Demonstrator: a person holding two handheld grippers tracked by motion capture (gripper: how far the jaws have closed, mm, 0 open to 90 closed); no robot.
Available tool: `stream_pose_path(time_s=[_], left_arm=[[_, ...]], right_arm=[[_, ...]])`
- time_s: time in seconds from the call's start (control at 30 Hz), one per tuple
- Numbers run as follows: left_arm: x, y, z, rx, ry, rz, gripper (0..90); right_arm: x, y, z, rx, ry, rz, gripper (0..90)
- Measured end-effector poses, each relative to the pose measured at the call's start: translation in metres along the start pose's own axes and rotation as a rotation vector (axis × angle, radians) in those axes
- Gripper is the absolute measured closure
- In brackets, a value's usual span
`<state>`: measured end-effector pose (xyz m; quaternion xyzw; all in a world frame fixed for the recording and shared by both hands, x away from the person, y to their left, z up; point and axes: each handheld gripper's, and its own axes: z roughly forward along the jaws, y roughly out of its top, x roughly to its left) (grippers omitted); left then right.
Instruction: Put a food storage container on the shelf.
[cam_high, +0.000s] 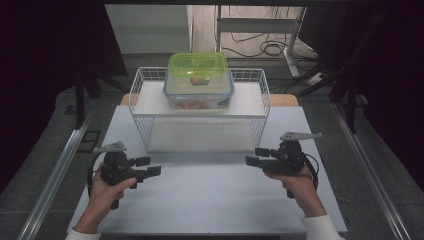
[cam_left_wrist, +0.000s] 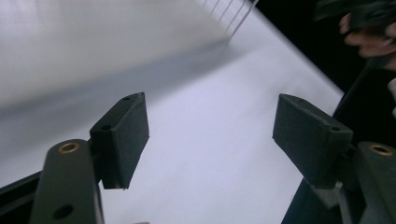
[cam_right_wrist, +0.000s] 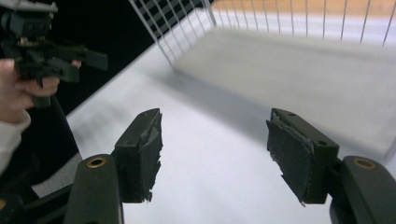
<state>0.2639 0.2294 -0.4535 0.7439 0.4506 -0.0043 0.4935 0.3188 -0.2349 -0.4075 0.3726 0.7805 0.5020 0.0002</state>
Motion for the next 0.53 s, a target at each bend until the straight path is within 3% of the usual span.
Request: stream_pose_path(time_s=[0.13, 0.37, 0.53], left_arm=[[0.002, -0.009, 0.008, 0.044, 0.007, -0.01, 25.5], [0.0, -0.011, 0.013, 0.053, 0.016, -0.001, 24.4], [0.003, -0.013, 0.011, 0.039, 0.016, -0.01, 23.4]], right_arm=[[-0.003, -0.021, 0.005, 0.028, -0.012, 0.001, 35.0], [-0.008, -0.035, 0.015, 0.062, -0.031, -0.009, 34.0], [-0.006, -0.034, 0.01, 0.019, -0.033, -0.013, 32.4]])
